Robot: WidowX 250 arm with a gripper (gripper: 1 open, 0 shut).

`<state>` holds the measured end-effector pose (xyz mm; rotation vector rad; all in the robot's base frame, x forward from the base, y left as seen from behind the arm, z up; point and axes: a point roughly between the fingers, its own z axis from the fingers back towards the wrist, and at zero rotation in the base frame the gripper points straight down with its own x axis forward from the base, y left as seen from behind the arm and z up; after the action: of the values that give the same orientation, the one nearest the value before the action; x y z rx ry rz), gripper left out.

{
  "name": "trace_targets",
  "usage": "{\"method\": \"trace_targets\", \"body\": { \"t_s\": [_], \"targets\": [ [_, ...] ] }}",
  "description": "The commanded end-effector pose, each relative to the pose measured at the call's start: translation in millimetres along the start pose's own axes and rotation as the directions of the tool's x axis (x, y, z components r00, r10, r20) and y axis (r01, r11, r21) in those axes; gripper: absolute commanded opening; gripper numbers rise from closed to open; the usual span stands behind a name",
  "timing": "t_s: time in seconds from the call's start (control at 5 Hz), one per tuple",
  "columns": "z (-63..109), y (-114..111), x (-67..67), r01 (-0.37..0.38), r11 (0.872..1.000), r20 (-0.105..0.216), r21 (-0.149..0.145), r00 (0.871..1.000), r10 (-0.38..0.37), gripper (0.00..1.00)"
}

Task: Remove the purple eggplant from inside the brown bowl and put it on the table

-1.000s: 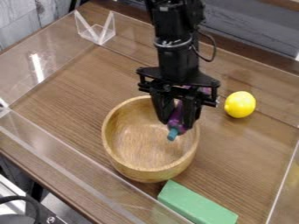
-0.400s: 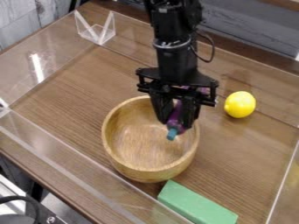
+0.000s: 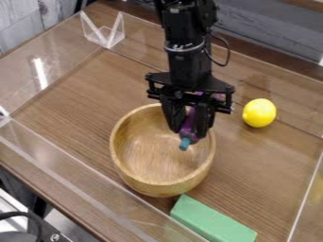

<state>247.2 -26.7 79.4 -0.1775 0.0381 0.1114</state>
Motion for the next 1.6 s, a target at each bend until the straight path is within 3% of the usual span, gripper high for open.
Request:
{"method": "trace_targets", "body": {
  "t_s": [0.0, 0.6, 0.8, 1.4],
  "targets": [
    [5.5, -15.5, 7.3, 0.030, 0.999, 0.048, -0.011, 0.998, -0.029, 0.00],
    [-18.5, -55.7, -2.0, 0.085, 0.996, 0.036, -0.019, 0.996, -0.084, 0.00],
    [-24.7, -60.1, -4.4, 0.089, 0.996, 0.033, -0.019, 0.996, -0.089, 1.00],
    [-36.9, -63.4, 0.6, 0.086, 0.996, 0.017, -0.025, 0.996, -0.086, 1.00]
  ]
}}
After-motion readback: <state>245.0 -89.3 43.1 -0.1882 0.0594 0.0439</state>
